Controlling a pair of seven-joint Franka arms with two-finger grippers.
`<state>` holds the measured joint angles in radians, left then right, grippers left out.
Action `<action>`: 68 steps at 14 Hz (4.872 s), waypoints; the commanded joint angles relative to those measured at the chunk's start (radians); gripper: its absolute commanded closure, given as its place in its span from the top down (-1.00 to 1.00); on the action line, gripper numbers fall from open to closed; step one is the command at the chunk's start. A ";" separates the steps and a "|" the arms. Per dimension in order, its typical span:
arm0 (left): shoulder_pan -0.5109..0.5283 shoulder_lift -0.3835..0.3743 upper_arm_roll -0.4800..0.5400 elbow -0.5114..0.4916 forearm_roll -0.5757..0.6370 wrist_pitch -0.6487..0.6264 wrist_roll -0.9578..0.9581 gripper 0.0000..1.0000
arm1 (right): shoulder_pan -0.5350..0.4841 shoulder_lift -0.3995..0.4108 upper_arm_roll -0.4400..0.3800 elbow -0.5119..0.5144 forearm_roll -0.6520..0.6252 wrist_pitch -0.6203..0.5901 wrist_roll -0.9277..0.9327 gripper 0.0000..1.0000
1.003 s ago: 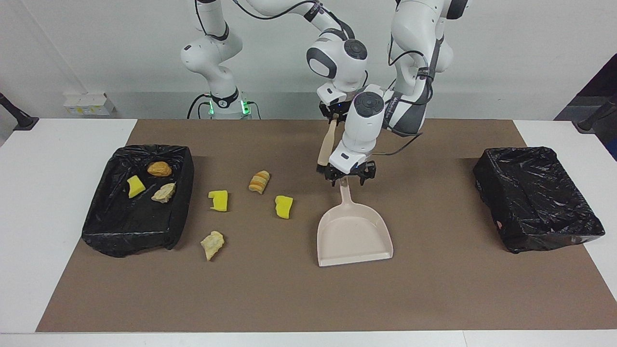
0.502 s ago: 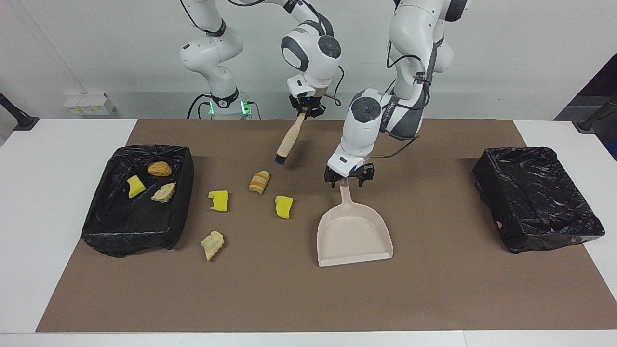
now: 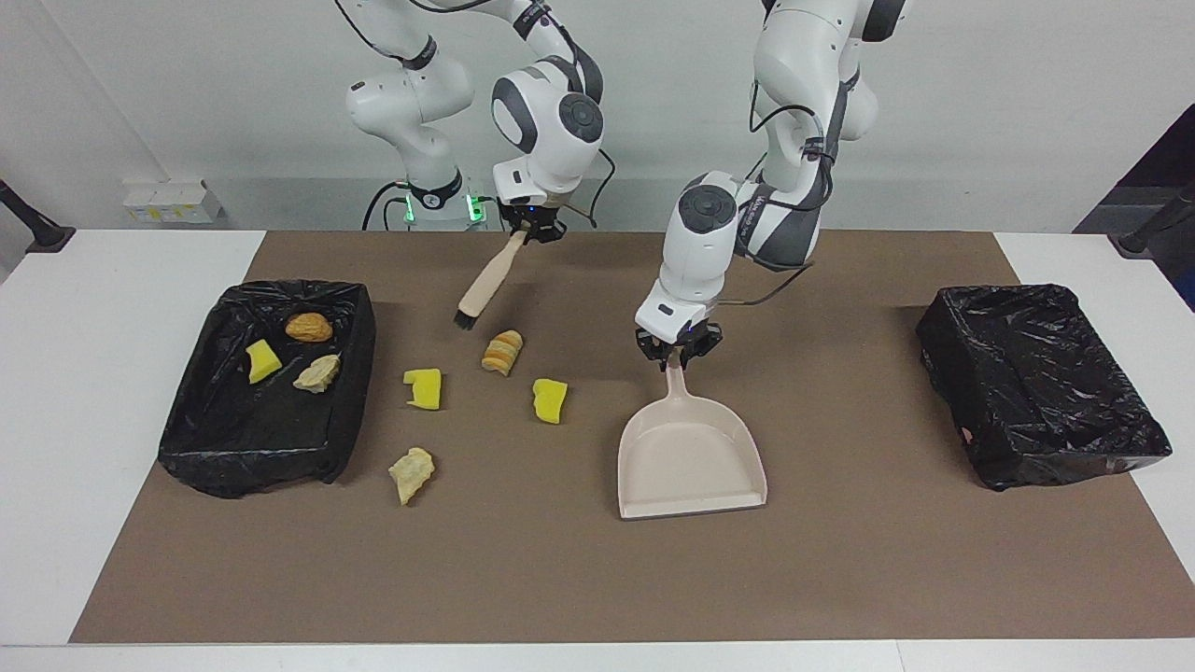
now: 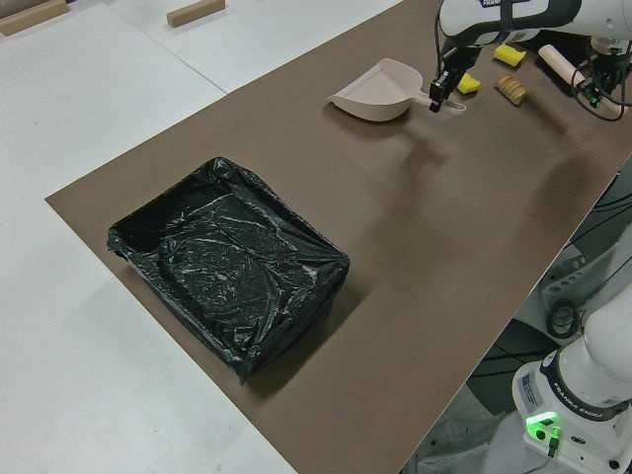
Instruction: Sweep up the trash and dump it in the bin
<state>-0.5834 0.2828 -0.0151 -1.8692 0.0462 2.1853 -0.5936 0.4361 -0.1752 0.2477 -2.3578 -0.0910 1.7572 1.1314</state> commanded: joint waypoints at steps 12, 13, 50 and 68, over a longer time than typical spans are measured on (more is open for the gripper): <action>0.189 -0.281 0.014 -0.086 0.034 -0.286 1.022 -1.00 | -0.253 0.031 0.007 -0.034 -0.280 0.074 -0.386 -1.00; 0.197 -0.292 0.014 -0.111 0.034 -0.283 1.099 -1.00 | -0.272 0.042 0.007 -0.034 -0.294 0.091 -0.413 -1.00; 0.082 -0.321 0.012 -0.390 0.115 -0.009 1.342 -1.00 | -0.432 0.655 -0.001 0.756 -0.397 0.059 -0.814 -1.00; 0.086 -0.321 0.012 -0.390 0.113 -0.010 1.336 -1.00 | -0.249 0.501 0.002 0.753 -0.087 -0.083 -0.743 -1.00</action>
<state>-0.4928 -0.0031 -0.0109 -2.2196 0.1370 2.1655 0.7472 0.1995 0.3872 0.2469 -1.5796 -0.2078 1.7119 0.4025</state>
